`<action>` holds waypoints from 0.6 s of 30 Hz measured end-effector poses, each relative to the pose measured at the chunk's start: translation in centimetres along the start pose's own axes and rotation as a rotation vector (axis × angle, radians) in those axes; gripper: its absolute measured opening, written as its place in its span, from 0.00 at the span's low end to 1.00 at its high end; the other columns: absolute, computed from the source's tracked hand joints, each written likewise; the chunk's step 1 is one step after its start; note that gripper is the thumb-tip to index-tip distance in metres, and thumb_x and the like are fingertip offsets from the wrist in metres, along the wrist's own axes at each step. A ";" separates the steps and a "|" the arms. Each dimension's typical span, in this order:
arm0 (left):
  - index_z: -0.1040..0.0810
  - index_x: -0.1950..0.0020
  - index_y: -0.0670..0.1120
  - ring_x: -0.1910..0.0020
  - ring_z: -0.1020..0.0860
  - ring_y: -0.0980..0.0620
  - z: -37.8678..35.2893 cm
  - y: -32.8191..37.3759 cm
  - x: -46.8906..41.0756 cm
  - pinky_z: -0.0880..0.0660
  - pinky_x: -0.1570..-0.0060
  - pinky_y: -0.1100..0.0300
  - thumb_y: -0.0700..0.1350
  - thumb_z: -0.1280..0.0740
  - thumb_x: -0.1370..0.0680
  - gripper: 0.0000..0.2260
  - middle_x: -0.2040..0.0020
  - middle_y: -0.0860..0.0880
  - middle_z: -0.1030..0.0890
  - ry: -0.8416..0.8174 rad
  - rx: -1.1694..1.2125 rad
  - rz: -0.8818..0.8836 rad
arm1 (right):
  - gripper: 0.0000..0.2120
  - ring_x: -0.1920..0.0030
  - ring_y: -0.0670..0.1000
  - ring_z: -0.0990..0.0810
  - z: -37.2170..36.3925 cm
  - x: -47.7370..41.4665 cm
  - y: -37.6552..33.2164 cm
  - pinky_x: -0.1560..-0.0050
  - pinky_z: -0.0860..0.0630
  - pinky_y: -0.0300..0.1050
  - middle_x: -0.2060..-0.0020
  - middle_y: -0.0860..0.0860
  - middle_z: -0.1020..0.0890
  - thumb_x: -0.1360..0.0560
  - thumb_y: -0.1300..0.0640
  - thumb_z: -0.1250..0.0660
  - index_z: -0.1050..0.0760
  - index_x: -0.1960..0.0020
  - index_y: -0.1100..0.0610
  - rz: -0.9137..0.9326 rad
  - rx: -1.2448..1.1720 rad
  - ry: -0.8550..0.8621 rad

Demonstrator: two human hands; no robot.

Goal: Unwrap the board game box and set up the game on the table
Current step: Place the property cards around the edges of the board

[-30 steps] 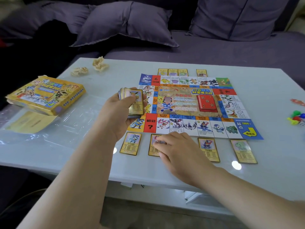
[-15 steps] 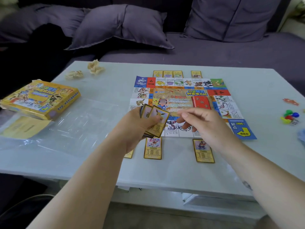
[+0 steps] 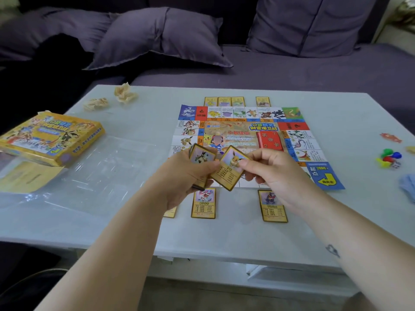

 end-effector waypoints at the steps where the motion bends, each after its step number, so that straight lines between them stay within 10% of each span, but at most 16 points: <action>1: 0.23 0.44 0.45 0.61 0.19 0.52 0.9 0.1 0.0 0.21 0.62 0.60 0.39 0.30 0.26 0.11 0.54 0.43 0.17 0.036 -0.014 0.003 | 0.01 0.68 0.42 0.24 0.1 -0.1 0.1 0.63 0.31 0.38 0.72 0.44 0.19 0.26 0.59 0.31 0.22 0.57 0.55 -0.001 -0.006 0.006; 5: 0.23 0.44 0.44 0.62 0.21 0.53 6.3 1.6 0.3 0.23 0.61 0.60 0.40 0.32 0.25 0.10 0.57 0.46 0.18 0.291 -0.012 -0.063 | 0.10 0.67 0.45 0.22 0.3 -0.5 0.6 0.64 0.26 0.38 0.67 0.47 0.17 0.25 0.64 0.33 0.27 0.49 0.50 -0.004 -0.017 0.030; 9: 0.24 0.40 0.48 0.61 0.25 0.53 11.0 4.3 1.4 0.30 0.57 0.59 0.42 0.33 0.24 0.13 0.54 0.50 0.21 0.557 -0.592 -0.220 | 0.12 0.68 0.49 0.19 0.2 -1.5 -0.5 0.63 0.23 0.43 0.61 0.53 0.20 0.24 0.69 0.36 0.30 0.52 0.53 0.029 -0.055 0.065; 18: 0.31 0.30 0.52 0.40 0.27 0.43 13.1 1.5 0.1 0.30 0.43 0.53 0.44 0.32 0.25 0.23 0.36 0.44 0.32 0.519 -1.061 -0.016 | 0.08 0.60 0.50 0.16 -6.3 -9.1 -5.1 0.54 0.18 0.44 0.49 0.54 0.20 0.22 0.65 0.38 0.24 0.46 0.58 0.096 0.170 0.010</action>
Point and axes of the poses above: each hand's wrist, its own x-axis away from the middle knuckle, its own z-axis out of the back of the hand, y = z × x, the point moved 10 cm from there along -x, towards the middle knuckle
